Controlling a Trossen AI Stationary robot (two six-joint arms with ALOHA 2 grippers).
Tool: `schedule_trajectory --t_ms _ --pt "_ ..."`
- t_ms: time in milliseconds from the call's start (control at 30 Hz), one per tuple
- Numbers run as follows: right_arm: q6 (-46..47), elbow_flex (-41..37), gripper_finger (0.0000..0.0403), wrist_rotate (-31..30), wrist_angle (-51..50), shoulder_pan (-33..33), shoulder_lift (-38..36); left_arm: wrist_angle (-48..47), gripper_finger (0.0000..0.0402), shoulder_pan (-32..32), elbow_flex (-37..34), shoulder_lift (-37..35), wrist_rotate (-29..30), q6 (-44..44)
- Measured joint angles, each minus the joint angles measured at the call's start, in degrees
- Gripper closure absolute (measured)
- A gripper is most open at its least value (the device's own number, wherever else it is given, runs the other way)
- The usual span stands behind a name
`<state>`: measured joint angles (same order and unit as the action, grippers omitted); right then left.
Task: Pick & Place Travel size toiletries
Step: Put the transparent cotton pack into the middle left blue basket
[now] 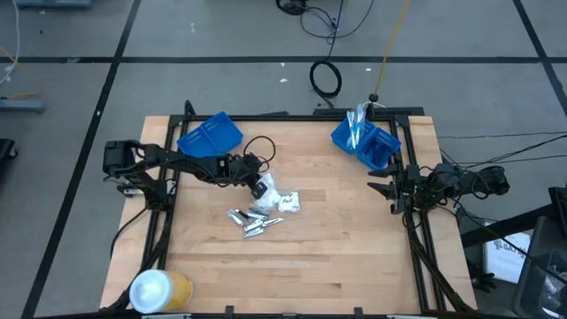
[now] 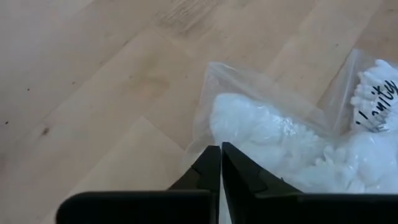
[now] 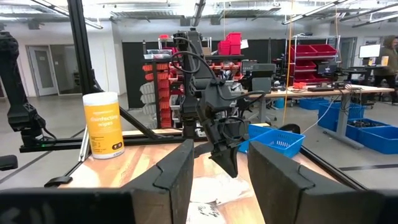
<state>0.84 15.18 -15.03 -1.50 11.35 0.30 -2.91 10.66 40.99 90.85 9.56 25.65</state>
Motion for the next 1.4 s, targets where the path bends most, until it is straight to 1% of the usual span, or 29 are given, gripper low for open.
schedule_trajectory --t_ms 133,233,433,500,667,733,900,967,1133,1267,1400 --pt "0.0 0.0 0.0264 0.01 0.0 0.0 0.0 0.06 0.0399 0.0 0.0 -0.77 -0.02 -0.64" --pt "0.0 0.0 0.0264 0.02 -0.02 0.02 0.0 0.46 0.0399 -0.02 0.0 -2.67 0.19 -1.18" --pt "0.0 0.0 0.0264 0.0 -0.07 0.01 0.0 0.38 0.0401 -0.58 0.0 -9.26 4.87 -2.83" --pt "0.0 0.0 0.0264 -0.04 -0.07 0.02 0.0 -1.12 0.04 -0.63 0.0 -12.05 7.9 -3.58" --pt "0.02 0.0 0.0264 -0.03 -0.09 0.02 0.0 -7.54 0.0401 -0.15 0.0 -19.57 17.85 -3.67" --pt "0.02 0.0 0.0264 -0.02 -0.11 0.0 0.0 -10.15 0.0401 0.33 0.0 -22.43 22.35 -2.62" --pt "0.02 0.0 0.0264 -0.04 -0.14 0.01 0.0 -15.16 0.0401 2.21 0.0 -28.03 35.9 2.12" --pt "0.02 0.0 0.0264 -0.06 -0.13 0.0 0.0 -15.36 0.0401 3.72 0.02 -28.95 38.85 3.46" --pt "0.02 0.0 0.0264 -0.09 -0.13 0.01 0.01 -15.79 0.0401 9.38 0.02 -28.57 39.0 5.18" --pt "0.04 -0.23 0.0264 -0.1 -0.02 0.01 0.0 -16.33 0.0401 13.25 0.02 -24.89 38.42 8.1" --pt "0.02 -0.98 0.0264 -0.13 0.37 0.0 0.0 -16.36 0.0398 15.53 0.02 -21.17 38.42 8.4"
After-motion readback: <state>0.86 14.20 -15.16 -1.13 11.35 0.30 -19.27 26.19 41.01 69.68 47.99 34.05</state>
